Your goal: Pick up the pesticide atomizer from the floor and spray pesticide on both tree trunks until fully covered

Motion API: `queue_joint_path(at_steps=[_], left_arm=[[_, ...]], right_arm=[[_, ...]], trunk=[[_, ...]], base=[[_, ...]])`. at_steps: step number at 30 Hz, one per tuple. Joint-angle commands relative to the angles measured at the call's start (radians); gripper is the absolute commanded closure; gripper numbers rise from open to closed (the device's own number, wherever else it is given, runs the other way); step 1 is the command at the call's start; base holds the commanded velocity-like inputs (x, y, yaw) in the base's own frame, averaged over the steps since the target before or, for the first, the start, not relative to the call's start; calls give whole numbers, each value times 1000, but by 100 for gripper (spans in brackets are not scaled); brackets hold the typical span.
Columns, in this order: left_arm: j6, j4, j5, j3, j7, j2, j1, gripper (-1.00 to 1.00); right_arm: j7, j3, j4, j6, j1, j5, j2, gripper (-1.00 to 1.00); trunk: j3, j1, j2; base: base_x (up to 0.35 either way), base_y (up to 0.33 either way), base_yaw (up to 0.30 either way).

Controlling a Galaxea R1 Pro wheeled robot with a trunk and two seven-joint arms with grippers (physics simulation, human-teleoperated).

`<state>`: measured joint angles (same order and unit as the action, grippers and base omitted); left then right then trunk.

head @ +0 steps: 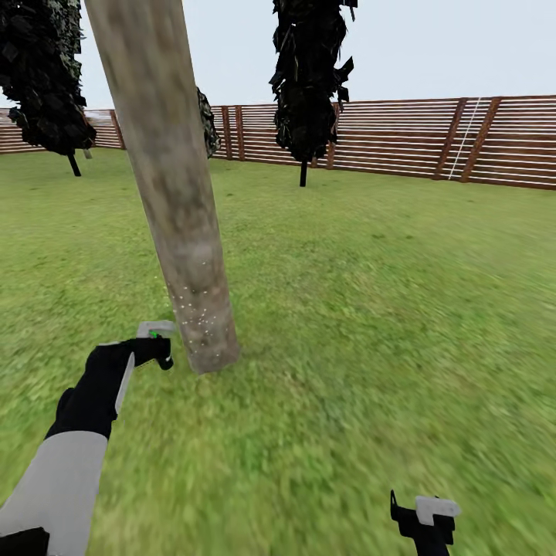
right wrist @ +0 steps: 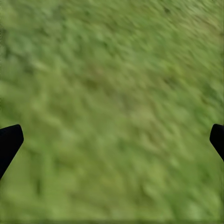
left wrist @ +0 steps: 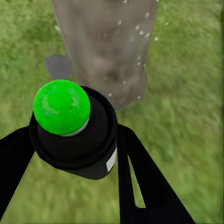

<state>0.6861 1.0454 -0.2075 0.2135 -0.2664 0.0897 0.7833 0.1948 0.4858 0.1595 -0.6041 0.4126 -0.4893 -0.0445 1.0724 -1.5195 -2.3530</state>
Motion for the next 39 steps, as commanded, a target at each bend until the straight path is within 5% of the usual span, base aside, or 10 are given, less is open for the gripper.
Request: queue_joint_path(at_steps=[1, 6, 8, 11, 18, 19, 23, 28, 33, 39], left_arm=[[8, 12, -1, -1, 0, 0, 2, 100], [-11, -2, -7, 5, 5, 10, -42, 100], [-109, -42, -10, 6, 23, 9, -105, 100], [-153, -75, -6, 6, 87, 4, -135, 100], [-168, -144, 2, 11, 123, 3, -149, 100], [-178, -215, 31, 16, 125, 5, -151, 100], [-352, -368, 59, 55, 154, 5, -151, 100], [-421, -412, 71, 82, 197, 0, -151, 100], [-433, -453, 134, 84, 204, -5, -151, 100], [-506, -512, 134, 81, 235, -5, -151, 100]], right_arm=[[0, 0, 0, 0, 0, 0, 0, -100], [0, -1, 0, 0, 0, 0, 0, -100], [0, -1, 0, 0, 0, 0, 1, -100], [0, -1, 0, 0, 0, 0, 1, -100], [0, -1, -1, 1, 0, 0, 1, -100], [0, -1, 0, 0, 0, 0, 1, -100], [0, -1, -1, 0, 0, 0, 2, -100], [0, -1, -1, 0, 0, 0, 3, -100], [0, -1, -2, 0, 0, 0, 3, -100], [0, -1, -2, 0, 0, 0, 3, -100]], trunk=[[0, 0, 0], [0, 0, 0], [0, 0, 0], [0, 0, 0], [0, 0, 0], [0, 0, 0], [0, 0, 0], [0, 0, 0], [0, 0, 0], [0, 0, 0]], base=[[0, 0, 0], [0, 0, 0], [0, 0, 0], [0, 0, 0], [226, 46, 0], [335, 51, 0], [329, -19, 0], [156, -204, 94], [11, -270, 262], [0, -275, 266]])
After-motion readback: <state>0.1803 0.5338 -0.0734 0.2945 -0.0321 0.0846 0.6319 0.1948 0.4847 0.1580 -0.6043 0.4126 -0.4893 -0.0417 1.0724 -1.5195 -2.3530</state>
